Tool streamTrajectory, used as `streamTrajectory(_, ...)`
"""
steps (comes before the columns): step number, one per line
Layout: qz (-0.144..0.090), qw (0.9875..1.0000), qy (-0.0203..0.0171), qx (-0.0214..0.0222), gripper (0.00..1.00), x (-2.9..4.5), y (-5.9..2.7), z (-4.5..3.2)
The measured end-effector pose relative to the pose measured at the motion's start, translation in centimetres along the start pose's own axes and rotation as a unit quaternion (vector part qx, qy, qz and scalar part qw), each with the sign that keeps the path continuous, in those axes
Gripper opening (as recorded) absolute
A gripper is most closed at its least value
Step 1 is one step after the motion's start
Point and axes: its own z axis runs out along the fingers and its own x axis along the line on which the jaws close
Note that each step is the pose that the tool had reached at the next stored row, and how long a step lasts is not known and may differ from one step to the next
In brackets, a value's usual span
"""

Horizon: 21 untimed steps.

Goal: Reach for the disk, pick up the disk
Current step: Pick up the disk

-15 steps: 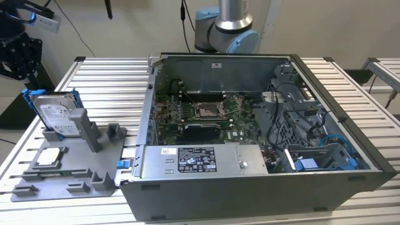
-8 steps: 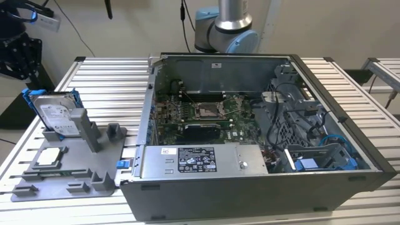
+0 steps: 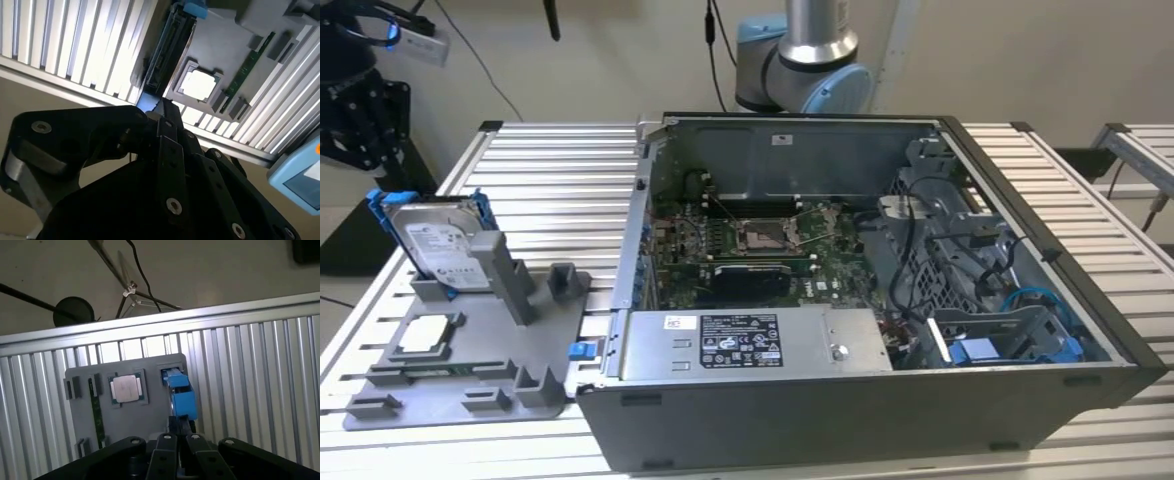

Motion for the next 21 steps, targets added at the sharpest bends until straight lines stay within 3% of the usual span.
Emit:
streamTrajectory(6,-0.004,1.0,0.0022,0.0004,1.0,-0.26,0.15,0.75)
streamTrajectory(14,-0.051,0.9987,0.0029,0.0022,1.0,-0.28,0.34,2.08)
streamTrajectory(21,-0.064,0.9979,0.0026,0.0037,1.0,-0.32,0.55,3.36)
